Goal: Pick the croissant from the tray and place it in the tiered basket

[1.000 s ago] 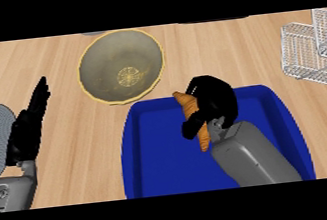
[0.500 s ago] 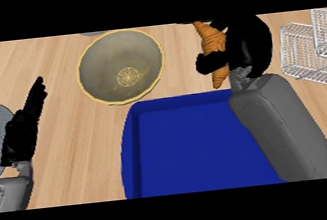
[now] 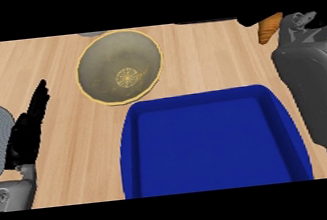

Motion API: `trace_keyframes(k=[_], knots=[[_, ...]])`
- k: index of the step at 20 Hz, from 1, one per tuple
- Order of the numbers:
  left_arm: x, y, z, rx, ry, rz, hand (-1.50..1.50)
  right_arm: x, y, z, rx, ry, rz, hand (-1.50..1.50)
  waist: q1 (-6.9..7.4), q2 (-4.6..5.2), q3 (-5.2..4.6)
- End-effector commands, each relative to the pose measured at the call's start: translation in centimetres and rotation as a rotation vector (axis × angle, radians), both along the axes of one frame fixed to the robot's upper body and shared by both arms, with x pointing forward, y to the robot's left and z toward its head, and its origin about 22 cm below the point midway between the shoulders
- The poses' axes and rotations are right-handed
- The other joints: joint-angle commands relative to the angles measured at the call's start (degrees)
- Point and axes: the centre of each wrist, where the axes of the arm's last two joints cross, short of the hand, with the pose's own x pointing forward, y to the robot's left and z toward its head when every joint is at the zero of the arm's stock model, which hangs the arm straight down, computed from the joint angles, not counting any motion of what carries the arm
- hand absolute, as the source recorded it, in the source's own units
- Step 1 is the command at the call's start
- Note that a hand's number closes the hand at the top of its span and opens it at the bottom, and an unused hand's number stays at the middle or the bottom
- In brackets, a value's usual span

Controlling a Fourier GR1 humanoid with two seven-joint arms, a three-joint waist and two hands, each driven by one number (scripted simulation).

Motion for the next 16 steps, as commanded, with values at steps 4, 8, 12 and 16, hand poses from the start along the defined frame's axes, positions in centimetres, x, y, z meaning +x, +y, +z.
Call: trace_keyframes(k=[4, 8, 12, 16], knots=[[0.3, 1.1, 1.3, 0.005, 0.004, 0.010, 0.00, 1.1, -6.2, 3.4, 0.055, 0.013, 0.006, 1.50, 0.03, 0.12, 0.03], [0.1, 0.3, 0.2, -0.006, -0.006, -0.020, 0.00, 3.4, -8.3, 2.6, -0.039, 0.081, -0.004, 1.50, 0.55, 0.31, 0.01], [0.9, 0.4, 1.0, 0.013, -0.023, -0.011, 0.00, 3.4, -11.3, 2.7, -0.137, 0.092, -0.039, 1.50, 0.14, 0.28, 0.01], [0.6, 0.0, 0.7, -0.011, -0.002, 0.007, 0.00, 4.1, -12.8, 1.5, -0.282, 0.144, -0.158, 1.50, 0.36, 0.28, 0.00]])
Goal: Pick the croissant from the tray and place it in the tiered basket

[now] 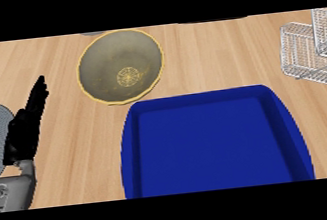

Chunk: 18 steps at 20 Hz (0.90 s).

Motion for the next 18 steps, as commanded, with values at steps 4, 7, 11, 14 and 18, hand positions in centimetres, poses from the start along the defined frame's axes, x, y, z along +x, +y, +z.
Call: trace_keyframes(k=[4, 7, 11, 14, 18], knots=[[0.7, -0.5, 0.5, -0.013, -0.024, -0.015, 0.00, 0.9, -6.9, 0.7, -0.203, 0.088, -0.176, 1.50, 0.73, 0.28, 0.01], [-1.4, 0.2, -0.2, 0.010, 0.000, 0.004, 0.00, 0.1, -10.6, 0.2, -0.217, 0.090, -0.185, 1.50, 0.68, 0.03, 0.04], [0.9, 0.7, 0.0, 0.002, -0.007, 0.015, 0.00, 0.1, -10.4, -0.2, -0.183, 0.119, -0.100, 1.50, -0.36, -0.06, 0.00], [-0.9, 1.4, 0.0, 0.035, -0.006, -0.017, 0.00, 0.5, -12.6, -2.4, -0.157, 0.179, -0.079, 1.50, 0.45, 0.06, 0.03], [-0.3, 0.1, -0.7, 0.002, -0.009, -0.003, 0.00, 0.3, -14.8, -4.7, -0.071, 0.173, -0.029, 1.50, 0.41, 0.21, 0.05]])
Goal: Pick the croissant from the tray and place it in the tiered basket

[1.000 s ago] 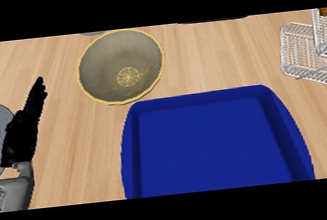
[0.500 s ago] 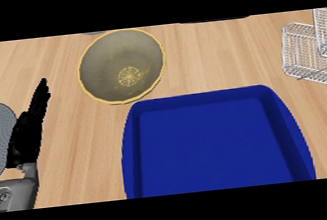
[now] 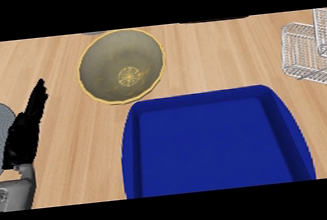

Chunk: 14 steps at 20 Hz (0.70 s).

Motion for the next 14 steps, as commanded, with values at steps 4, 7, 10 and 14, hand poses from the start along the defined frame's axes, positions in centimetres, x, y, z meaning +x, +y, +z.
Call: trace_keyframes(k=[4, 7, 10, 14], knots=[[0.7, -1.6, 0.7, -0.001, 0.004, -0.025, 0.00, 0.7, -1.4, -3.8, 0.111, 0.065, 0.032, 1.50, 0.42, 0.21, 0.03], [0.0, 0.0, 0.9, -0.007, 0.010, -0.004, 0.00, -1.0, -4.6, -4.5, 0.388, 0.030, -0.034, 1.50, -0.44, -0.07, 0.09], [0.3, 0.5, 0.9, -0.008, -0.004, 0.001, 0.00, -0.7, -4.2, -6.2, 0.363, 0.076, -0.039, -1.50, -0.09, -0.01, 0.01], [0.5, -0.3, 0.6, -0.005, 0.004, -0.014, 0.00, -1.2, -5.6, -5.3, 0.414, -0.075, -0.029, -1.50, 0.23, 0.21, 0.06]])
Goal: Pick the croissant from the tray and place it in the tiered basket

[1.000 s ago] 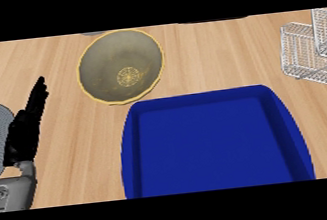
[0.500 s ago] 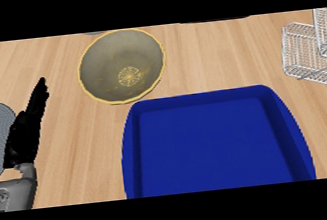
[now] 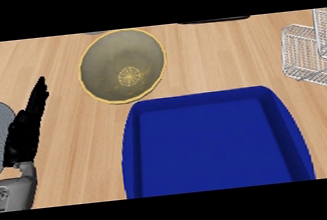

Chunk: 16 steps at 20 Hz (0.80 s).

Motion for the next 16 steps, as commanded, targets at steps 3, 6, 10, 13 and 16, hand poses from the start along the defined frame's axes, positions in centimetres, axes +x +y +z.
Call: trace_keyframes(k=[3, 6, 10, 13, 16], knots=[[0.6, -0.5, -0.4, -0.010, 0.015, -0.003, 0.00, -0.5, -1.0, -1.8, 0.104, -0.154, -0.027, -1.50, -0.37, 0.37, 0.64], [0.3, -0.3, -0.7, 0.000, 0.000, 0.006, 0.00, -1.3, -1.1, -0.8, 0.095, -0.248, -0.028, -1.50, -1.24, -0.08, 0.58], [-1.2, 0.7, -1.3, 0.008, 0.005, 0.011, 0.00, -3.0, -3.4, 2.7, 0.087, -0.351, -0.071, -1.50, -1.01, -0.13, 0.58], [-0.8, 0.7, 0.1, 0.013, 0.021, 0.026, 0.00, -4.1, -3.6, 4.4, 0.126, -0.354, -0.135, -1.50, -1.52, -0.40, 0.56], [-1.1, 0.3, -0.4, 0.002, 0.018, 0.027, 0.00, -7.0, -7.2, 5.6, 0.217, -0.323, -0.196, -1.50, -1.86, -0.38, 0.58]])
